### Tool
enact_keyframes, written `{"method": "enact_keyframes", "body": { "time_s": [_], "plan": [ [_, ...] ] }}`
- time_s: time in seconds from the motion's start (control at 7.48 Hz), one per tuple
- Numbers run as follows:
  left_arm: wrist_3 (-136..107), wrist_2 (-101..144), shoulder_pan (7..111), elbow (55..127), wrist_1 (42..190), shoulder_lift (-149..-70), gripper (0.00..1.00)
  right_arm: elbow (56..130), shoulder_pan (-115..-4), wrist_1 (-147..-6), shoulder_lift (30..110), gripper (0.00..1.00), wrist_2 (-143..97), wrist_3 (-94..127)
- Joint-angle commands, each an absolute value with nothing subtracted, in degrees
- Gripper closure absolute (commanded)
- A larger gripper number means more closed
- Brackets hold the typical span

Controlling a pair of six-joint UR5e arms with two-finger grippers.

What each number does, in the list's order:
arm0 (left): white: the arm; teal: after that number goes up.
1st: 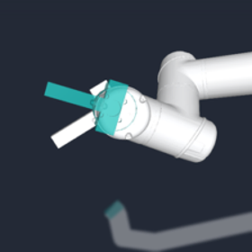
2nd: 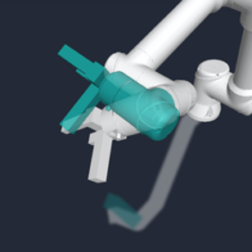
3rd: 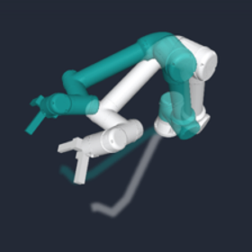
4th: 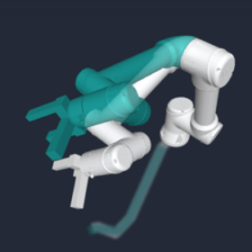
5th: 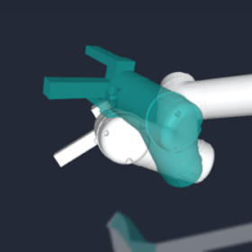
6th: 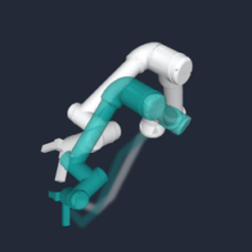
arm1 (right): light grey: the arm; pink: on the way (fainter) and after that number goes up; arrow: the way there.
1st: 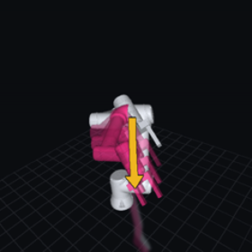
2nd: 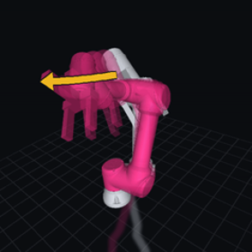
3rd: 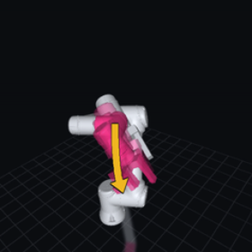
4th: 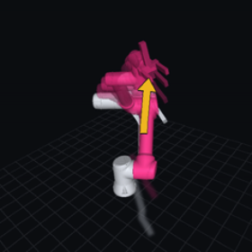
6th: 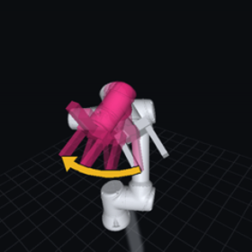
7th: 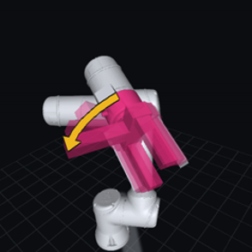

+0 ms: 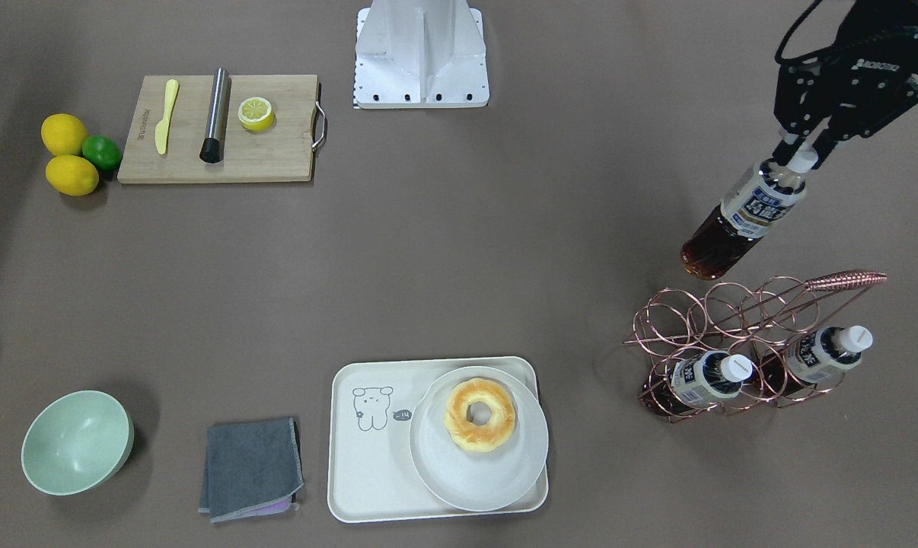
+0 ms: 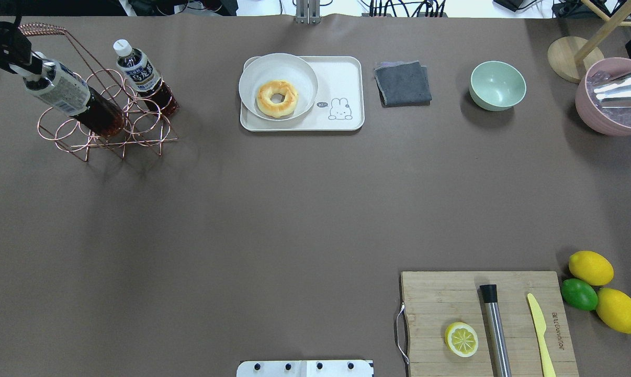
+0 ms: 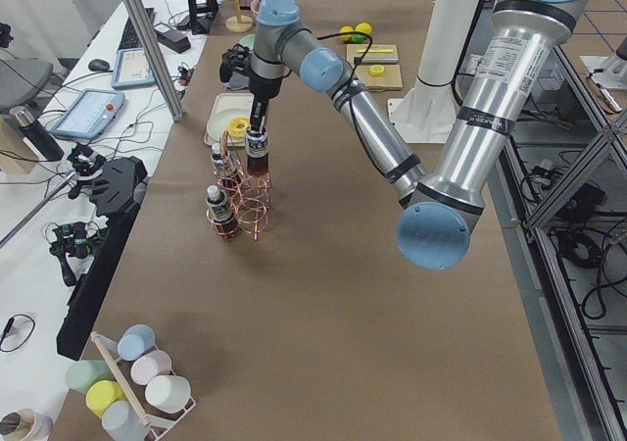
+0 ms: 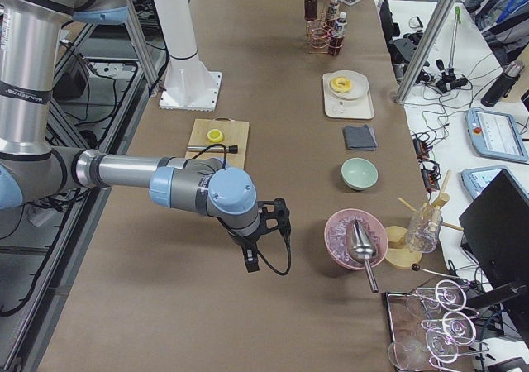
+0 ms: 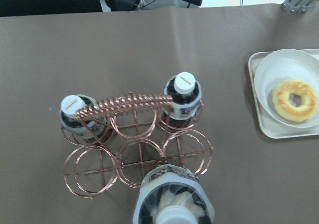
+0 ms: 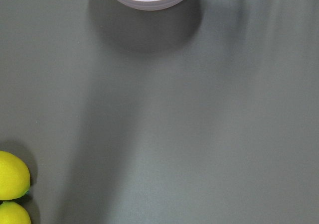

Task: Place tea on tray
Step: 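Lift the tea bottle out of the rack and carry it toward the table center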

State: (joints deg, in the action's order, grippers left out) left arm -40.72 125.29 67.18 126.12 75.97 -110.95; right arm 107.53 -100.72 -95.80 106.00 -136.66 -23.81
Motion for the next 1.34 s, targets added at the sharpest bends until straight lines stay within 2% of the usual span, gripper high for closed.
{"method": "enact_keyframes", "body": {
  "time_s": [0.0,0.27,0.4,0.67,1.2],
  "plan": [
    [-58.20,121.41,53.33,129.99,72.97,-118.95,1.00,107.49,-100.63,-95.71,106.00,0.00,-136.67,-23.82],
    [-67.27,105.02,37.51,123.27,60.69,-137.19,1.00,107.49,-100.63,-95.80,106.00,0.00,-136.76,-23.82],
    [-69.93,103.72,34.31,119.92,60.73,-139.63,1.00,107.49,-100.63,-95.71,106.00,0.00,-136.76,-23.73],
    [-70.49,93.48,24.57,116.04,61.34,-140.44,1.00,107.49,-100.63,-95.71,105.91,0.00,-136.76,-23.82],
    [-72.51,92.90,22.33,110.40,68.46,-140.54,1.00,107.49,-100.63,-95.71,105.82,0.00,-137.11,-23.82]
  ]
}}
